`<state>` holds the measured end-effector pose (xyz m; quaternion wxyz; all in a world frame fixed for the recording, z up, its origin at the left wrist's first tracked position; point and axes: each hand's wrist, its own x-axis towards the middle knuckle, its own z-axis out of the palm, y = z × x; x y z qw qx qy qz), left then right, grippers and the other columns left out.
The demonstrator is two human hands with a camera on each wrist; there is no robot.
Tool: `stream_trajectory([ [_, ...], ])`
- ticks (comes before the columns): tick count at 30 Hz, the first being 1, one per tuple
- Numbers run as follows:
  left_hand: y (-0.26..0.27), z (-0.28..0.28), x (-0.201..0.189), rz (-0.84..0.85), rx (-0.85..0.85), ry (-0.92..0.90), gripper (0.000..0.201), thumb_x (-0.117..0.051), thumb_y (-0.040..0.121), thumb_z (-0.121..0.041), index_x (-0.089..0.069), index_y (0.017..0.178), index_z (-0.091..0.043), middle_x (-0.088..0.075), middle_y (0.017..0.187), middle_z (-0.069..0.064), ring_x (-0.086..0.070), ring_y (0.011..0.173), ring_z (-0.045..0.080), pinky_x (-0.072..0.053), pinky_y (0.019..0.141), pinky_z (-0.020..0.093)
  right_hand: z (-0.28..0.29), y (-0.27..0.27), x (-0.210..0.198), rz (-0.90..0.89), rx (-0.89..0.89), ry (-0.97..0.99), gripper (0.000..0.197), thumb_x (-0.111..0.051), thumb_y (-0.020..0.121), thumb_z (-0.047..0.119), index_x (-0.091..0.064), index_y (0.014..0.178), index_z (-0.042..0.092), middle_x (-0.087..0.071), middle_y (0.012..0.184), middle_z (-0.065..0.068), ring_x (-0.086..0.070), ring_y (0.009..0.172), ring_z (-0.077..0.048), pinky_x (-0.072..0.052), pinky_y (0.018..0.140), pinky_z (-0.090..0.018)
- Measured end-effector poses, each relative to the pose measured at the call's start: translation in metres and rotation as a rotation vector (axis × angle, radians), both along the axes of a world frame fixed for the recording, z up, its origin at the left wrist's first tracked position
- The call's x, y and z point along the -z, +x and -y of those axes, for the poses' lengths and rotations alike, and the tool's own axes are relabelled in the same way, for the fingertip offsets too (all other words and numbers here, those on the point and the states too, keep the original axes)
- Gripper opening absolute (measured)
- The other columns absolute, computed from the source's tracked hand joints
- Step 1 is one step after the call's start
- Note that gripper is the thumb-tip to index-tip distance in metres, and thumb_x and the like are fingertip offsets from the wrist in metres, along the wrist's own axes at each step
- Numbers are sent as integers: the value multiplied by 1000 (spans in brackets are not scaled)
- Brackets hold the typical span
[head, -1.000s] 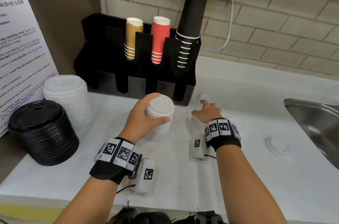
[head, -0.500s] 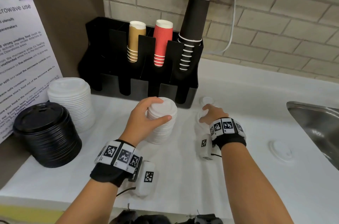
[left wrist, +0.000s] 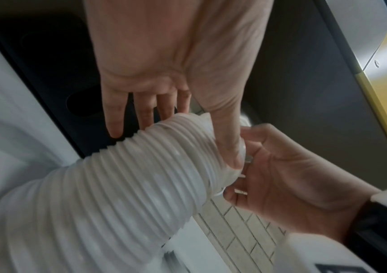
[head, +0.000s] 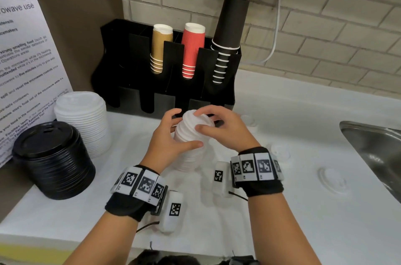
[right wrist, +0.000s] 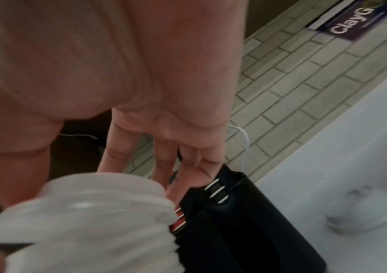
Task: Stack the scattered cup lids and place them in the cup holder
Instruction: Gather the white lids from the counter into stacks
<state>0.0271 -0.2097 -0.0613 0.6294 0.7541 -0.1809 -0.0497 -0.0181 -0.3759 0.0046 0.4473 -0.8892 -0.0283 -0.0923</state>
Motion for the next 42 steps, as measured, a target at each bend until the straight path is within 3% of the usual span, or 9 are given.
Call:
stream_trajectory([
  [5, -1, -2, -1, -9, 3, -16, 99, -87, 46, -45, -37, 132, -39, -58, 126, -6, -54, 110, 4, -43, 81, 15, -10, 5, -4, -37, -34, -158, 30, -77, 75, 22, -69, 102, 28, -61, 115, 2, -54, 107, -12, -46, 91, -26],
  [13, -1, -2, -1, 14, 20, -7, 87, -90, 58, -32, -44, 130, -40, -58, 122, -14, -54, 110, 1, -45, 82, 16, -13, 7, -1, -56, -25, -185, 32, -78, 74, 24, -70, 105, 26, -60, 116, 2, -54, 108, -13, -43, 89, -22],
  [17, -3, -1, -1, 71, 51, -18, 63, -87, 67, -22, -58, 120, -38, -60, 119, -16, -55, 108, -5, -48, 84, 14, -16, 3, 5, -42, -15, -184, 35, -80, 73, 26, -69, 107, 25, -58, 117, 3, -53, 110, -14, -48, 94, -31],
  [19, -2, -1, -1, 73, 57, -20, 57, -87, 68, -19, -59, 114, -39, -59, 119, -16, -53, 109, -7, -46, 85, 12, -14, -3, 9, -21, -5, -137, 40, -80, 74, 31, -65, 110, 28, -54, 117, 7, -51, 110, -11, -47, 92, -27],
  [22, -1, -1, -1, 40, 56, -2, 58, -86, 70, -20, -61, 122, -27, -54, 129, -11, -50, 117, 5, -45, 96, 23, 5, -14, 13, -22, 151, -9, 39, -73, 80, 39, -59, 116, 33, -50, 114, 12, -50, 112, -10, -40, 88, -17],
  [26, -2, 0, -1, 37, 45, 6, 56, -84, 72, -20, -60, 123, -28, -52, 130, -12, -47, 122, 10, -43, 100, 27, 54, -33, 22, -482, 489, -247, 47, -59, 89, 44, -49, 132, 28, -42, 134, -6, -40, 127, -29, -38, 104, -40],
  [30, -3, 0, -2, 37, 41, 7, 53, -82, 74, -24, -59, 121, -31, -54, 125, -17, -48, 119, 8, -44, 103, 33, 82, -54, 37, -792, 642, -368, 52, -64, 87, 34, -48, 135, 24, -41, 139, -11, -40, 128, -35, -38, 106, -43],
  [37, -5, 0, -1, 51, 41, 18, 54, -82, 75, -24, -60, 124, -30, -53, 124, -19, -49, 113, 1, -45, 100, 31, 91, -62, 40, -761, 618, -393, 54, -76, 75, 9, -58, 125, 16, -54, 129, -11, -51, 120, -27, -44, 101, -36],
  [42, -7, 0, -2, 53, 40, 23, 55, -82, 74, -22, -59, 125, -27, -54, 127, -14, -49, 116, 7, -46, 100, 33, 92, -62, 41, -737, 633, -366, 52, -77, 72, 9, -58, 120, 14, -56, 123, -13, -58, 110, -30, -49, 93, -35],
])
